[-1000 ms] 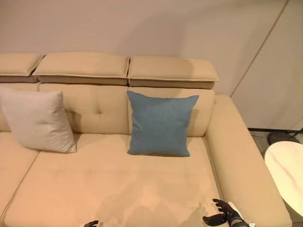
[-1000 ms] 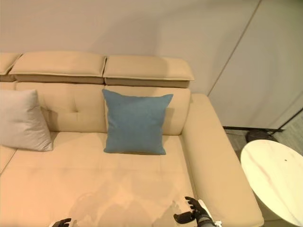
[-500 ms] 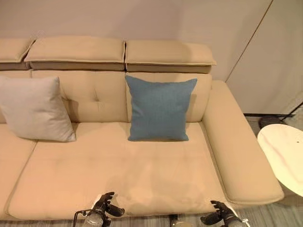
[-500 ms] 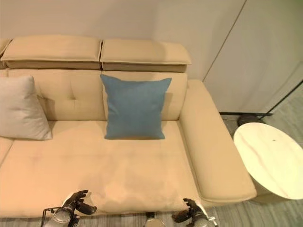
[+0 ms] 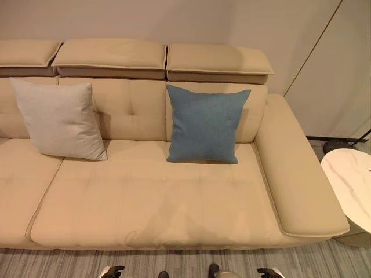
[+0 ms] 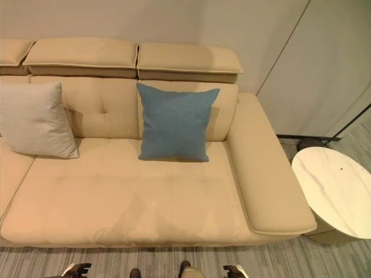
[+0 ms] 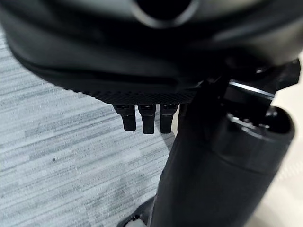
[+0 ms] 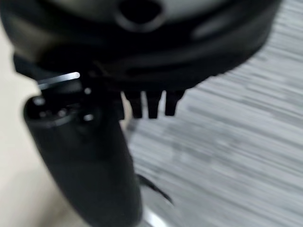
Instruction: Pick up all the scattered cushions and arrange them neatly on the sofa.
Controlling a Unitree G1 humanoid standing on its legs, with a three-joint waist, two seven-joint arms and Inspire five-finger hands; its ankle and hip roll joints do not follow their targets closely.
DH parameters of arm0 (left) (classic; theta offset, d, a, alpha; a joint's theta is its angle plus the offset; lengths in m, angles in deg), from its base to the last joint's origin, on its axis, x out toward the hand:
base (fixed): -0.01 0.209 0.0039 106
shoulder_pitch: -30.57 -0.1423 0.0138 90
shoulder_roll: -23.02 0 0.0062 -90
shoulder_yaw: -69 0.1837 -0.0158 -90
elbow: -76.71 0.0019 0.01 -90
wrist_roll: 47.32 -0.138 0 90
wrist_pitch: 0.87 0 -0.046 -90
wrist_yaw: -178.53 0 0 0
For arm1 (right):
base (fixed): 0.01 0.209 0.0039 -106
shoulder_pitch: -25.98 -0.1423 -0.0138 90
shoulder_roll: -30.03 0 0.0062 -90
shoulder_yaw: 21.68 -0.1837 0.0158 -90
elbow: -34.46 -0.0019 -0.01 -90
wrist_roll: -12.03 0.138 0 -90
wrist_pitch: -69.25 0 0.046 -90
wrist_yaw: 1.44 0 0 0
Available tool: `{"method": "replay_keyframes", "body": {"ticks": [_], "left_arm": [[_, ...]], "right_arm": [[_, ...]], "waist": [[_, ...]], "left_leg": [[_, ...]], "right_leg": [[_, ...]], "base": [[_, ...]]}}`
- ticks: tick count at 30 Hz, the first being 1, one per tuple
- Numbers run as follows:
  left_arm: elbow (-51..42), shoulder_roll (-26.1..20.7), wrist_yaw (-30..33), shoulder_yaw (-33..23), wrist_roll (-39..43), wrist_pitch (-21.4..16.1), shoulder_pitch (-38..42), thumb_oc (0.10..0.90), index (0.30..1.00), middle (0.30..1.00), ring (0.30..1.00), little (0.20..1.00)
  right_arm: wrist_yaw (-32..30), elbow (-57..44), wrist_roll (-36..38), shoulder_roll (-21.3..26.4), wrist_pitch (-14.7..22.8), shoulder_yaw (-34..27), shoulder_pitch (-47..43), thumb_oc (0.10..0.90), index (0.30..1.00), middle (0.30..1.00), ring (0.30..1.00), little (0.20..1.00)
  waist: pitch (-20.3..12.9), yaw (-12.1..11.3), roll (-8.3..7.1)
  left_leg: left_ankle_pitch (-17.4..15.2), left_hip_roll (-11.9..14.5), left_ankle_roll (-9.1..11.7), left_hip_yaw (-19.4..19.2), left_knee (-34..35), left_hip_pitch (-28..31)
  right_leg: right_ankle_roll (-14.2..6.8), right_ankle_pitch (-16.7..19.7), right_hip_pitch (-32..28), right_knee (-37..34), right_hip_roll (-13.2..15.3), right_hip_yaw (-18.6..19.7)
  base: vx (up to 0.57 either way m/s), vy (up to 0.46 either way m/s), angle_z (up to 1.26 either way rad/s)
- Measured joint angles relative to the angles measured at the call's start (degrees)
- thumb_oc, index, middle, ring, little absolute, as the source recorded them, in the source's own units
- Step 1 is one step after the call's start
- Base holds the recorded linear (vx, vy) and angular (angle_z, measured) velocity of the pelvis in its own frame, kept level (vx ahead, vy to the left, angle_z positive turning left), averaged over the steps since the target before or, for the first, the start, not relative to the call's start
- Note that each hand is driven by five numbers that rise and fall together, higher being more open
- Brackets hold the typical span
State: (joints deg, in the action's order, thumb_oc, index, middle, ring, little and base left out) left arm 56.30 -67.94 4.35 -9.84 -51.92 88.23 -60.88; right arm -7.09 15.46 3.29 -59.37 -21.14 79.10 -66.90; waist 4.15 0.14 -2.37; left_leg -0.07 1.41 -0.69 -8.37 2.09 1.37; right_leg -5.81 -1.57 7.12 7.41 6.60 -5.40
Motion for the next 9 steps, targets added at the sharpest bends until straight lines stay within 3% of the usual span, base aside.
{"method": "replay_keyframes", "body": {"ticks": [3,9], "left_arm": [[-0.38,1.16,0.00,0.04,0.01,-0.12,-0.02,0.800,0.900,0.900,0.900,0.900],[-0.47,1.26,0.01,0.11,0.02,-0.13,1.00,0.800,0.900,0.900,0.900,0.900]], "right_arm": [[-0.55,0.00,-0.02,0.98,0.13,0.01,-1.21,0.800,0.900,0.900,0.900,0.900],[-0.98,0.46,-0.01,1.13,-0.11,0.02,0.37,0.800,0.900,0.900,0.900,0.900]], "waist": [[-2.11,-0.22,0.76],[-4.97,0.75,1.02]], "left_leg": [[0.30,1.62,0.85,-0.53,0.27,-0.04],[1.12,3.11,2.52,0.06,1.25,0.14]], "right_leg": [[1.15,2.55,-1.78,-4.96,-2.26,0.97],[1.86,5.48,-4.99,-11.06,-3.72,0.21]], "base": [[0.01,-0.047,-0.19],[-0.01,-0.064,0.02]]}}
